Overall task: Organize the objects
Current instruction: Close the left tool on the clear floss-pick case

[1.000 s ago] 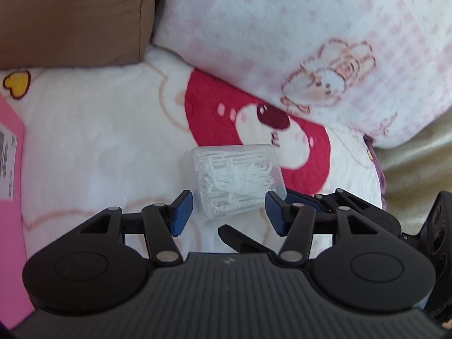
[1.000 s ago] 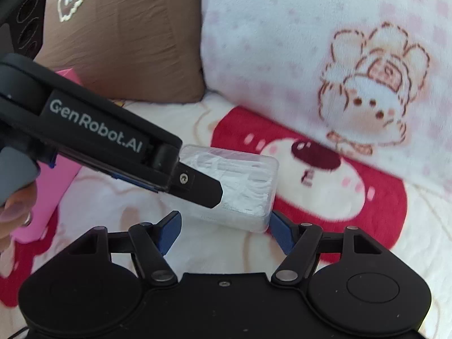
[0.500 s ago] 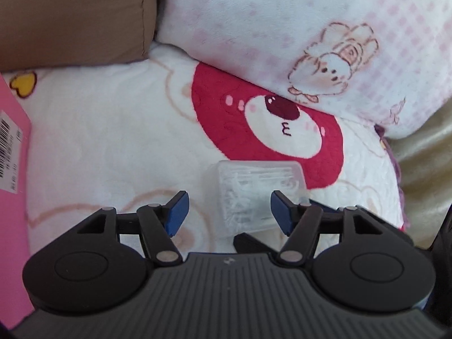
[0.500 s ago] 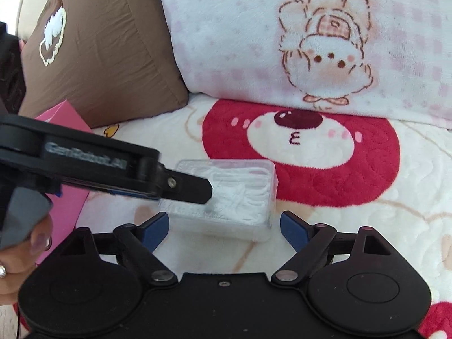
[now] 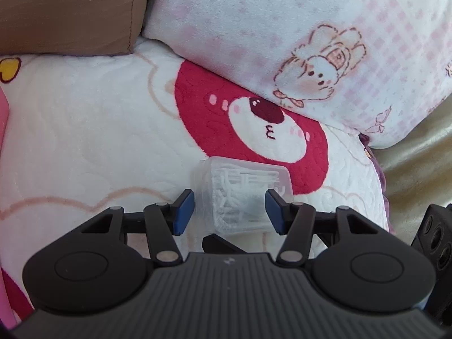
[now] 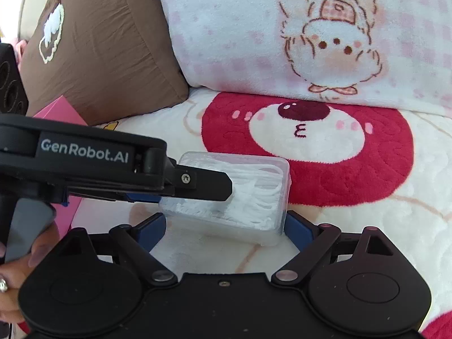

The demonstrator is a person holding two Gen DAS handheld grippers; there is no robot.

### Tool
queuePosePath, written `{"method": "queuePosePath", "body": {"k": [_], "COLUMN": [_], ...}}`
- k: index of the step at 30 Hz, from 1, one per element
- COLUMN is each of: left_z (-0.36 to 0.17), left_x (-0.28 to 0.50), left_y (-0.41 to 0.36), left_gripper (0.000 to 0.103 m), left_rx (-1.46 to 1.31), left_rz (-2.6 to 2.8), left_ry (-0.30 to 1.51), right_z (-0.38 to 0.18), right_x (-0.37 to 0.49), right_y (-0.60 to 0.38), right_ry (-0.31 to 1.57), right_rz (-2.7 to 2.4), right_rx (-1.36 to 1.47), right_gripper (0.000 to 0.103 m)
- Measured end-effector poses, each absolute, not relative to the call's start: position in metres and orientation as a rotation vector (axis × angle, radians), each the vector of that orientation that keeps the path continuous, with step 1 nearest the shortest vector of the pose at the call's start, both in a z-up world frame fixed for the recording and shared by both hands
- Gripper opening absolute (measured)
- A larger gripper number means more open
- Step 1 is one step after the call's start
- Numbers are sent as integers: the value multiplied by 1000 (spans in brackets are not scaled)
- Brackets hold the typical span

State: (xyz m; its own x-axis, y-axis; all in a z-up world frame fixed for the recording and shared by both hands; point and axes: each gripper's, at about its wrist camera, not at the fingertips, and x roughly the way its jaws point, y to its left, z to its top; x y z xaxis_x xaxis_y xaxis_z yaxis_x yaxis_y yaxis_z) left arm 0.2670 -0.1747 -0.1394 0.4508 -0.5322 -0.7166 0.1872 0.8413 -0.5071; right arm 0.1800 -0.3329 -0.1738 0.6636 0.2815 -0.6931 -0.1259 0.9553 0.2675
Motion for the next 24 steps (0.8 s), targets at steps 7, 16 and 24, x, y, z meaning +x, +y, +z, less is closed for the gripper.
{"method": "queuePosePath", "body": {"k": [7,16,24], "left_z": [-127,-107,-83], "left_x": [250,214,182], "left_y": [-170,-164,-150], "left_gripper": [54,54,54], "left_rx": [-357,-334,-323], "left_rz": [-475,-508,-533], "left_ry": [1037,1047,1047], "right_z": [-163,-145,-125], "right_x": [153,117,81], "right_y": [-321,-311,-300], "right_ry": [806,801,749], "right_rz": [203,215,233], "right_rx": [188,162,164], "right_gripper": [92,93,93]}}
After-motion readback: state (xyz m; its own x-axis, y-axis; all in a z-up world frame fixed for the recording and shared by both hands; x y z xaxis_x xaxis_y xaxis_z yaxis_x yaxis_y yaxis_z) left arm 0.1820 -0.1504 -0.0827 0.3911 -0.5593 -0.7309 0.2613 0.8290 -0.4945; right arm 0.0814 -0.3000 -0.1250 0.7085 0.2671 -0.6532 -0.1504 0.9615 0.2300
